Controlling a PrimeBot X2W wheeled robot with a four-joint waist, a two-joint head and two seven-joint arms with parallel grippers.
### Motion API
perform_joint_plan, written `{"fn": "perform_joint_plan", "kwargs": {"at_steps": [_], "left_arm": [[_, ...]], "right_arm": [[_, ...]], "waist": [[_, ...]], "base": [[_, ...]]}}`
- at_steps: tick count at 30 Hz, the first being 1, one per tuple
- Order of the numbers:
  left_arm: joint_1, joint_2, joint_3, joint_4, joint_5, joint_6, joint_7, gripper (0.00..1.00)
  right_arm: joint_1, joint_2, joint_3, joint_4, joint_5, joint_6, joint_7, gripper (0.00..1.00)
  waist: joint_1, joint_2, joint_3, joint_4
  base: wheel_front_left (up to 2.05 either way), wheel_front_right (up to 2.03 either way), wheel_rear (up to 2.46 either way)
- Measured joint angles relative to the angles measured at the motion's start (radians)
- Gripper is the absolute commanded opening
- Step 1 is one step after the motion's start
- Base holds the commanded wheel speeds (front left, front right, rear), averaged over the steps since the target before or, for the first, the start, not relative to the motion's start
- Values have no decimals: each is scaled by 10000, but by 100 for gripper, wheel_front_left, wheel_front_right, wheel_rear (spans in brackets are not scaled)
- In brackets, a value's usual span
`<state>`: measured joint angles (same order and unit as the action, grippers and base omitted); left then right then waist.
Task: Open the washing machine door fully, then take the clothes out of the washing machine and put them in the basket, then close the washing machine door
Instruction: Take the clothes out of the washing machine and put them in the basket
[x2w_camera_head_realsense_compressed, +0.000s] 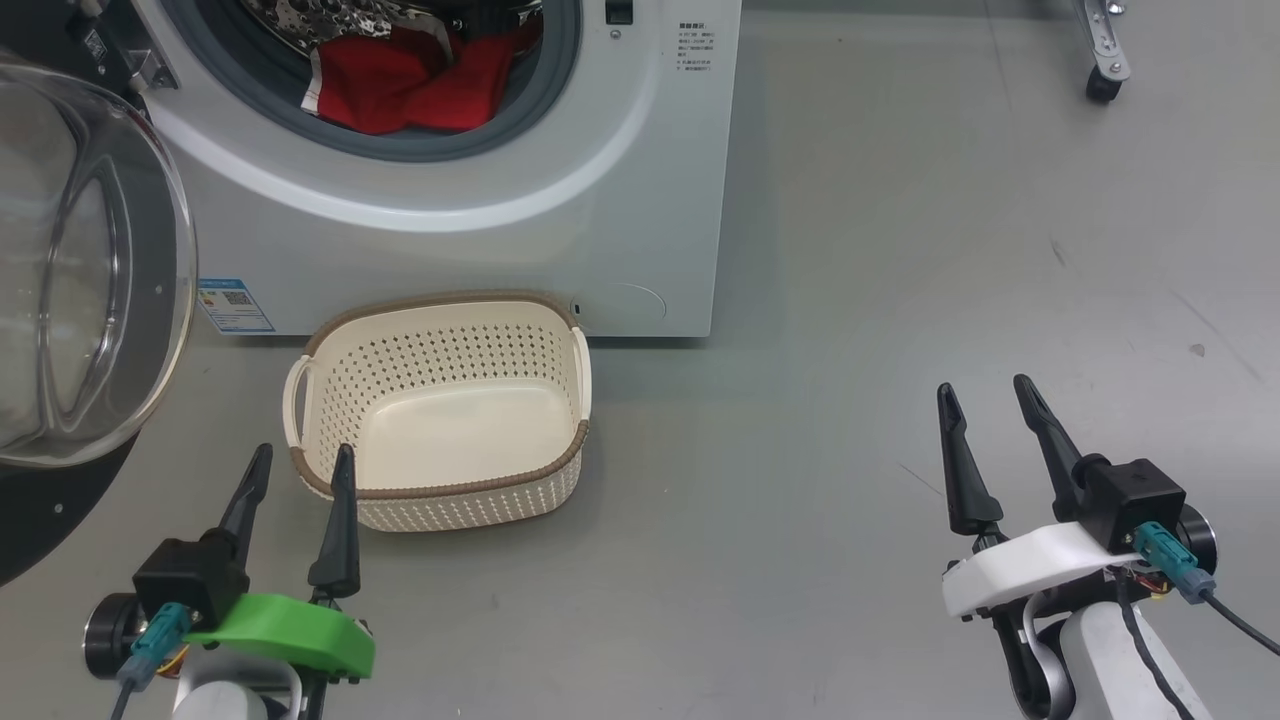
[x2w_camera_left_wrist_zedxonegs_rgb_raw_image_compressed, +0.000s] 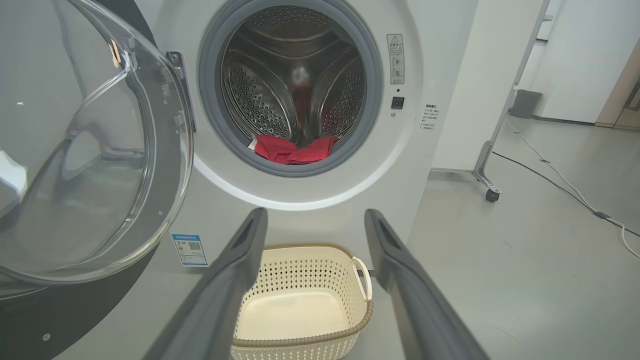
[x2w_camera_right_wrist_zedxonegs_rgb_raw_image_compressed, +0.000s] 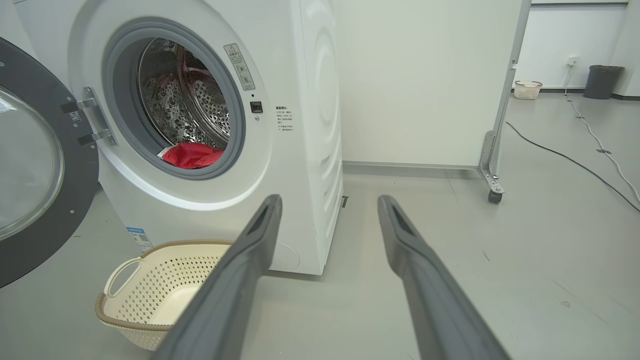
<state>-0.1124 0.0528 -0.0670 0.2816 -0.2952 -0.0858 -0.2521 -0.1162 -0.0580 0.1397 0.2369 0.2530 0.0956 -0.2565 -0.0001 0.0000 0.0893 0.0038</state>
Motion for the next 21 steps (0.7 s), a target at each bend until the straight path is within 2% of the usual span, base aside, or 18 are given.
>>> {"fn": "perform_joint_plan", "kwargs": {"at_steps": [10, 21], "left_arm": [[1, -8, -8, -65, 0, -44, 0, 100], [1, -15, -38, -102, 163, -36, 0, 100]], "right_arm": [[12, 10, -29, -8, -2, 0, 0, 100], [12, 13, -35, -10, -4, 2, 0, 100]], "waist": [[0, 0, 129, 61], [0, 0, 193, 163]], "base": [[83, -83, 0], [126, -126, 0]]}}
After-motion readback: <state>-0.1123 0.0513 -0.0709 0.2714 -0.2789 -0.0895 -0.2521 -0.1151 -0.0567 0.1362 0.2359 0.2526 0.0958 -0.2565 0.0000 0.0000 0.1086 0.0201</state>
